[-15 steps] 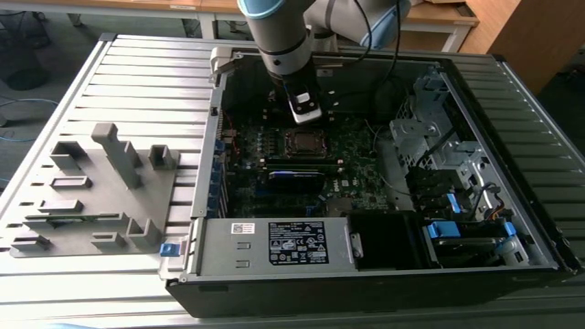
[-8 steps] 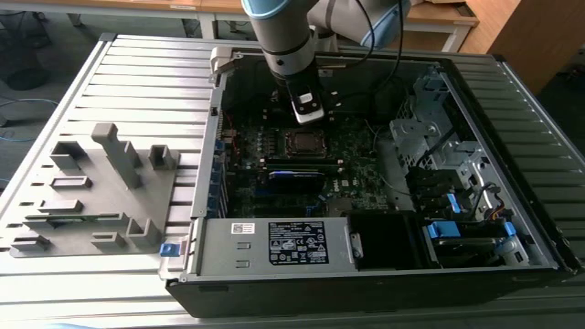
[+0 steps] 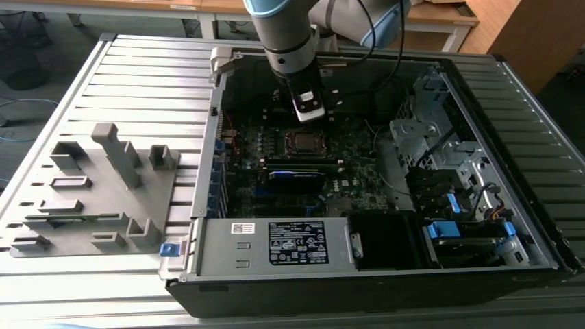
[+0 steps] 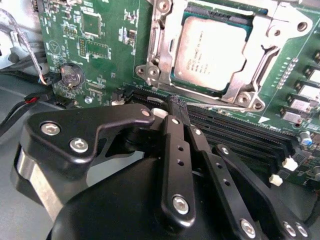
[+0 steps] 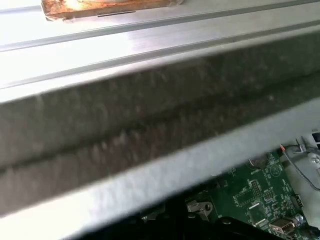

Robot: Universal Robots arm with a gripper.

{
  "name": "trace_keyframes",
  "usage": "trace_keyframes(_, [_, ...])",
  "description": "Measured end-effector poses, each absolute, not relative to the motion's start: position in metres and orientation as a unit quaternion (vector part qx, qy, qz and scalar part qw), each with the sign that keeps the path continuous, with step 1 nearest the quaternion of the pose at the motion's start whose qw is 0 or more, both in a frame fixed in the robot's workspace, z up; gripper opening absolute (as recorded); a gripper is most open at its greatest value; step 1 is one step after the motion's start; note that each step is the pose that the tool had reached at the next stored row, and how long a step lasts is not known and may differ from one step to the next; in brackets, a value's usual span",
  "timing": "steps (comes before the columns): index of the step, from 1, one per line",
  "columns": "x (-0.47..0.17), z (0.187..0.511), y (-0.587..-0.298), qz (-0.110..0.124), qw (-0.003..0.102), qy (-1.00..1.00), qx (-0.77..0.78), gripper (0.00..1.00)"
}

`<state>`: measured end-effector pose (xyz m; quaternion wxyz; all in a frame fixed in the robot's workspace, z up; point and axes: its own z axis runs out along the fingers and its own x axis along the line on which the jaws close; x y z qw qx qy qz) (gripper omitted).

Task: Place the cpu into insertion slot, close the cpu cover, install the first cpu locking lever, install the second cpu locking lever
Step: 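Install the first cpu locking lever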

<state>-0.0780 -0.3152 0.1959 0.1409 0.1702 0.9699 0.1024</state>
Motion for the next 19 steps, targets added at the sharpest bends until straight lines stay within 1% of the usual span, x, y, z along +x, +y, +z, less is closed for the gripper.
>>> trace_keyframes(19, [-0.0777,0.1888,-0.3141,0.097,0.142,0.970,0.174,0.11])
